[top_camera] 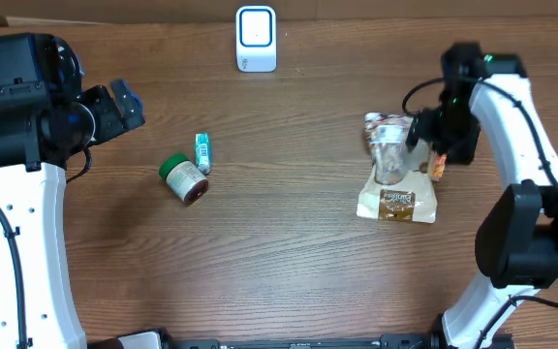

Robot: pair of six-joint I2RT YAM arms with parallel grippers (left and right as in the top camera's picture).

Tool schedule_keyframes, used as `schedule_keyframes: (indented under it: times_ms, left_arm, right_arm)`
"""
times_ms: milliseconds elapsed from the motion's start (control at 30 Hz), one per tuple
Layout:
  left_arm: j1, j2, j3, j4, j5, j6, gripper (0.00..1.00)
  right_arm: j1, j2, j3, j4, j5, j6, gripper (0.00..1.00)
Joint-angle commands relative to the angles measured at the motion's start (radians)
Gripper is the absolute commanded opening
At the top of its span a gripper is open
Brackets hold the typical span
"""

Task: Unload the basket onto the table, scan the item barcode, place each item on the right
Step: 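Carry the clear bag right and drop it on the table, then reach the right gripper to the small green tube beside the jar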

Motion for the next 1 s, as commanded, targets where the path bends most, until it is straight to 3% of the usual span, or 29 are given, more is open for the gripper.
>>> schedule_keyframes:
  times_ms: [0,233,500,700,967]
  left_arm:
    - [0.005,-0.012,0.015,0.0,-0.006,0.008,0.99]
    - [0.005,-0.012,0.015,0.0,-0.006,0.008,1.0]
    - [0.005,-0.012,0.015,0.0,-0.006,0.008,1.0]
    - [0.005,-0.012,0.015,0.0,-0.006,0.008,1.0]
    - [0.005,-0.012,0.015,0.0,-0.006,0.008,0.99]
  right_arm:
    - [0.028,-0.047,0.15,-0.041,-0.049,-0.034,0.76]
    - [0.093,-0.042,0.18,0.04,-0.202,-0.034,0.82]
    - [0.255,-0.009,0.069,0.357,-0.422,-0.032,0.8]
    - [0.444,0.025,0.012,0.578,-0.414,-0.024,0.79]
    - [0.642,0.15,0.01,0.785,-0.267,0.154,0.71]
